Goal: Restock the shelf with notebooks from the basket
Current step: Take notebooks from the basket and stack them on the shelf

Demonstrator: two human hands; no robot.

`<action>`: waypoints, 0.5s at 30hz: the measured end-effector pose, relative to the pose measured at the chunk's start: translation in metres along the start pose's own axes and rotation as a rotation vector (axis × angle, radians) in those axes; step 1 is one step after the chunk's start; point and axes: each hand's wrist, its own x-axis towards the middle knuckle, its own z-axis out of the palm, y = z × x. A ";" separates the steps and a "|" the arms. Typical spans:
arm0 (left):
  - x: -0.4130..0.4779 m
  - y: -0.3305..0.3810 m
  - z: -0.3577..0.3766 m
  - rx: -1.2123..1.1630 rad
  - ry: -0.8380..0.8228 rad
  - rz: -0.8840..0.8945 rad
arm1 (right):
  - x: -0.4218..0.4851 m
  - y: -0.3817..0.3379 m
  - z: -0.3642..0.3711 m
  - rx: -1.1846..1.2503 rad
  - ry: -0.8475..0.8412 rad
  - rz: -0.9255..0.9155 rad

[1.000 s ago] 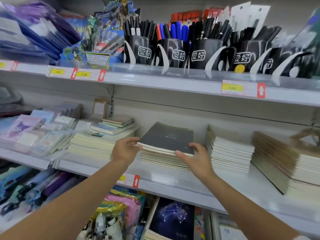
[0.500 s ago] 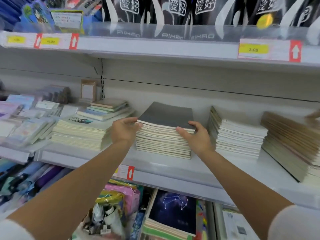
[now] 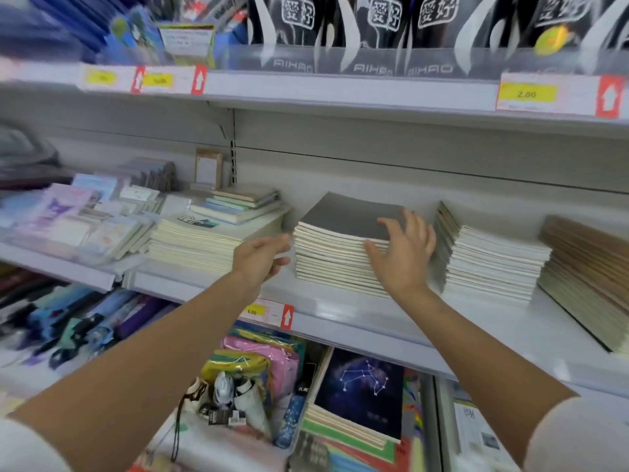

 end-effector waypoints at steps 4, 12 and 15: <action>-0.024 0.003 -0.038 0.089 0.040 -0.010 | -0.028 -0.040 0.002 0.078 -0.009 -0.235; -0.105 -0.033 -0.162 0.113 0.181 -0.161 | -0.134 -0.147 0.023 0.495 -0.458 -0.232; -0.140 -0.060 -0.213 0.135 0.301 -0.257 | -0.180 -0.181 0.046 0.498 -0.654 -0.279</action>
